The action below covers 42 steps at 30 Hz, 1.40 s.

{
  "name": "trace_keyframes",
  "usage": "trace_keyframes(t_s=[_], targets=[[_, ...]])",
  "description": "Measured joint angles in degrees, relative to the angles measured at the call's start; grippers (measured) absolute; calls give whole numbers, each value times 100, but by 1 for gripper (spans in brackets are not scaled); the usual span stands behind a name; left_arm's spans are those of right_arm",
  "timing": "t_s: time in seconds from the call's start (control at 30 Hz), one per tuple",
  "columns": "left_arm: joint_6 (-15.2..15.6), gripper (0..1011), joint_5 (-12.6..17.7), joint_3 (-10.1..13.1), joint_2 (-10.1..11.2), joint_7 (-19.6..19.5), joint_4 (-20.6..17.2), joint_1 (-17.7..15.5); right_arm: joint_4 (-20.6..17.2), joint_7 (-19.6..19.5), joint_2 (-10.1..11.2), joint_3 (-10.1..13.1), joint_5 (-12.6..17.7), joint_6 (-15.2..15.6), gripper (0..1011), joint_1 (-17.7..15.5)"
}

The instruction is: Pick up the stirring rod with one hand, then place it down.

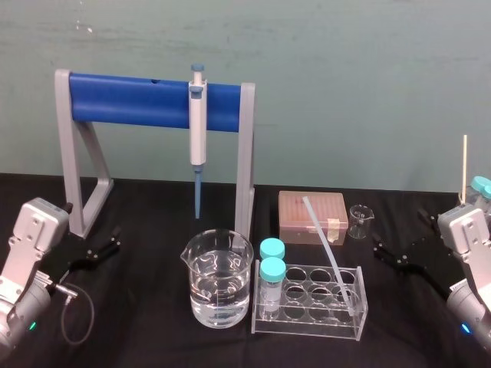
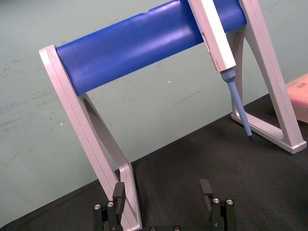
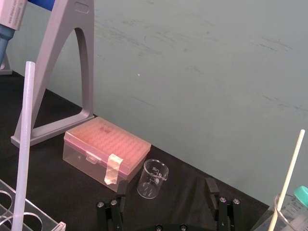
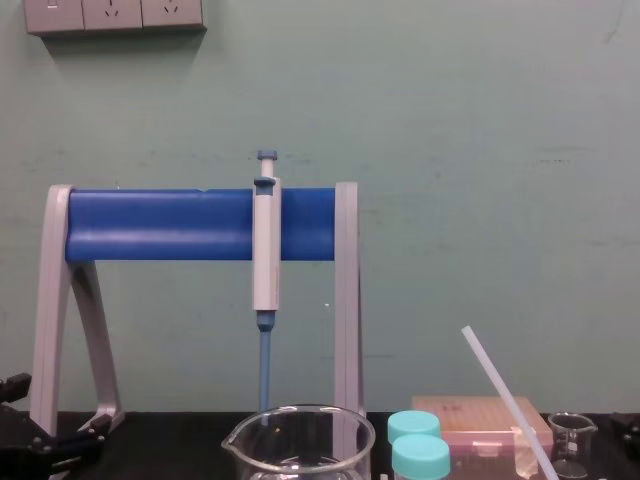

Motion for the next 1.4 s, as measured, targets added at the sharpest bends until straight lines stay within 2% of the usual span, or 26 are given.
trace_keyframes(t_s=[1.4], targets=[[0, 1000, 0, 0, 0, 0, 0, 0, 0, 0, 0, 0, 0, 0, 1003, 0]])
